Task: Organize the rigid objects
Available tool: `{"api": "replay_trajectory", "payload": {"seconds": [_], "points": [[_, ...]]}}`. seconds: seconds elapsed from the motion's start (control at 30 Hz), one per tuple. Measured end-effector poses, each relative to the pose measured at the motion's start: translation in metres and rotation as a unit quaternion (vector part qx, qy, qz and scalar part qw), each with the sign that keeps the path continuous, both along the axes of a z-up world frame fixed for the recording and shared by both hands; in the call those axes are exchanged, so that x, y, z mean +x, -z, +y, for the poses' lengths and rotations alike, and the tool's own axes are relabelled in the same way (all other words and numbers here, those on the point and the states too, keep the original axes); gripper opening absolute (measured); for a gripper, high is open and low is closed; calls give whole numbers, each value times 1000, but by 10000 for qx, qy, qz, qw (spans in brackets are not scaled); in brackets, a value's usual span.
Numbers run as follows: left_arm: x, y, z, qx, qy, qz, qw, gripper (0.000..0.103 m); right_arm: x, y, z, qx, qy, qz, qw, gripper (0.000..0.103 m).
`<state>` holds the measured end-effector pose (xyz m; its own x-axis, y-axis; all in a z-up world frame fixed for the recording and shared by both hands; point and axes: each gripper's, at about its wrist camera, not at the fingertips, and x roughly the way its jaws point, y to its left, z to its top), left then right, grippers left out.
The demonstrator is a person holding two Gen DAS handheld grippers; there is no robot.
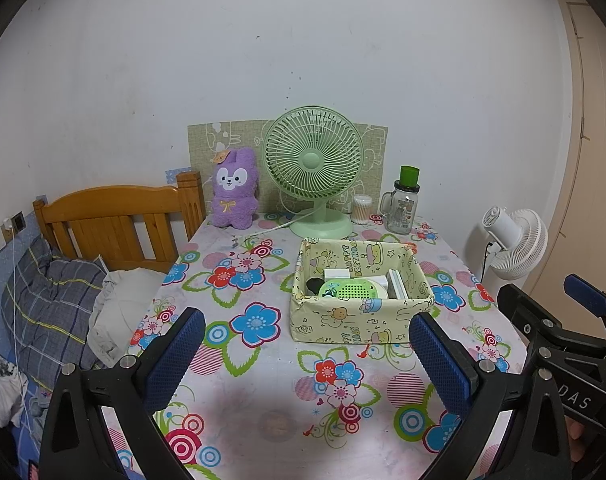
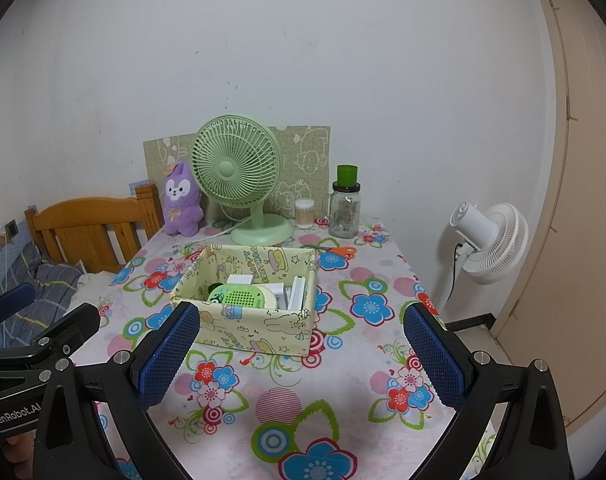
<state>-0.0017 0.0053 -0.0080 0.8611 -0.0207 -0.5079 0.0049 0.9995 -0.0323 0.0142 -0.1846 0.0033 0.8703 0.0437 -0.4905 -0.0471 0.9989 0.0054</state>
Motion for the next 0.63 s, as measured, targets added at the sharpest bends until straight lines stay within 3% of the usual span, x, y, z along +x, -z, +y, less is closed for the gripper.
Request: {"api": "replay_trajectory", "payload": {"seconds": [0.63], "points": [[-1,1,0,-10,-5,4,10000,103,0,0,0,-5,-2,-9,10000,103]]}}
